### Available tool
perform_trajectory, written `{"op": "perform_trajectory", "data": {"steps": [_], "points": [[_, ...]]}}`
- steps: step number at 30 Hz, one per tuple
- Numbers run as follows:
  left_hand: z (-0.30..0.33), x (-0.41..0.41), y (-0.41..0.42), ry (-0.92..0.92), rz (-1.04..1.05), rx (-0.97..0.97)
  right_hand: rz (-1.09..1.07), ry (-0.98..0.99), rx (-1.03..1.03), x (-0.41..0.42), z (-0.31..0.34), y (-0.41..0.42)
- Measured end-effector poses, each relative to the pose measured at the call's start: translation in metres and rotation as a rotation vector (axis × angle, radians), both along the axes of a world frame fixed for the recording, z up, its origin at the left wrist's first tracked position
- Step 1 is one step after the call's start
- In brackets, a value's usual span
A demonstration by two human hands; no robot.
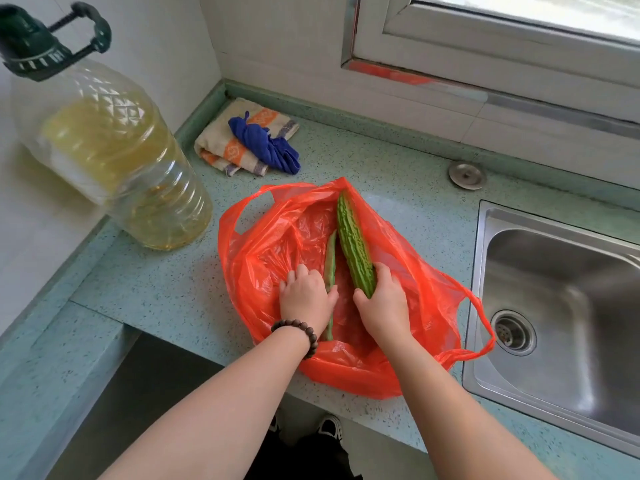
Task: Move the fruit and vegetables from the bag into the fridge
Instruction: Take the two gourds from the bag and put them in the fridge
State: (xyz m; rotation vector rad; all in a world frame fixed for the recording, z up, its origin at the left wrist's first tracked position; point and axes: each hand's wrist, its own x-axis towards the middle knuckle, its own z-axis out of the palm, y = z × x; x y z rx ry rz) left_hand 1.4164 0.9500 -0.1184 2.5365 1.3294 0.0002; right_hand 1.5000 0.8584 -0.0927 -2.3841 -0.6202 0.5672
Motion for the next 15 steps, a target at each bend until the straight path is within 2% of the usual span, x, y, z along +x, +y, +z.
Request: {"op": "perform_trajectory", "data": {"steps": [7,15], "points": [[0.002,0.005,0.0,0.013,0.012,-0.036,0.013,-0.008,-0.018,-0.002,-0.003,-0.003],[0.013,-0.007,0.004,-0.121,0.112,-0.154,0.008,-0.005,-0.028,-0.002,-0.003,-0.001]]}}
